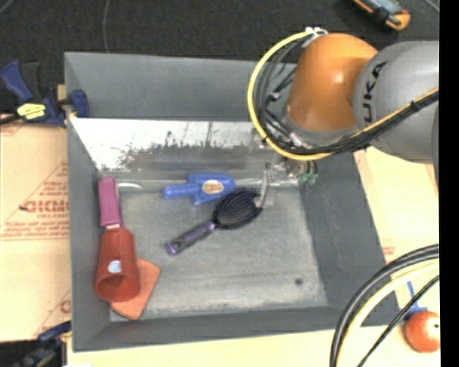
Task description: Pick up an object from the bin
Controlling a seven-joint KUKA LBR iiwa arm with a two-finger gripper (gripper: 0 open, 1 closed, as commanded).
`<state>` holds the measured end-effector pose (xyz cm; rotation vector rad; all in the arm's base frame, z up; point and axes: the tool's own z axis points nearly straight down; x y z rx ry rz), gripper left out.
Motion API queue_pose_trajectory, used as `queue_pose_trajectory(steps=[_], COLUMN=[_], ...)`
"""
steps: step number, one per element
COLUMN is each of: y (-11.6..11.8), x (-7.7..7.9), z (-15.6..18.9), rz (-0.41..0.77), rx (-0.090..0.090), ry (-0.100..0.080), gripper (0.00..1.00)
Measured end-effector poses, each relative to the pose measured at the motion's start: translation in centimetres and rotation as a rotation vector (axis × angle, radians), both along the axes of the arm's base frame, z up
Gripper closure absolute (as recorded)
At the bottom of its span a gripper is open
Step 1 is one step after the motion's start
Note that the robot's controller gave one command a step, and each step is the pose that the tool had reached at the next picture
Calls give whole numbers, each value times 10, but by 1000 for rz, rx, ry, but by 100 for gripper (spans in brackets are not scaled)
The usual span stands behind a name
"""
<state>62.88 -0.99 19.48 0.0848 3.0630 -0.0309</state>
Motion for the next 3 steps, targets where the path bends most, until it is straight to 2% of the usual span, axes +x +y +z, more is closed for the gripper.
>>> queue_pose_trajectory(steps=[1,2,3], y=[-10,29,32], x=[-5,-38,-12], z=[-7,-103,-76], rz=[132,50,111], rx=[-10,-1,-13], ry=[6,2,-16], gripper=[0,0,0])
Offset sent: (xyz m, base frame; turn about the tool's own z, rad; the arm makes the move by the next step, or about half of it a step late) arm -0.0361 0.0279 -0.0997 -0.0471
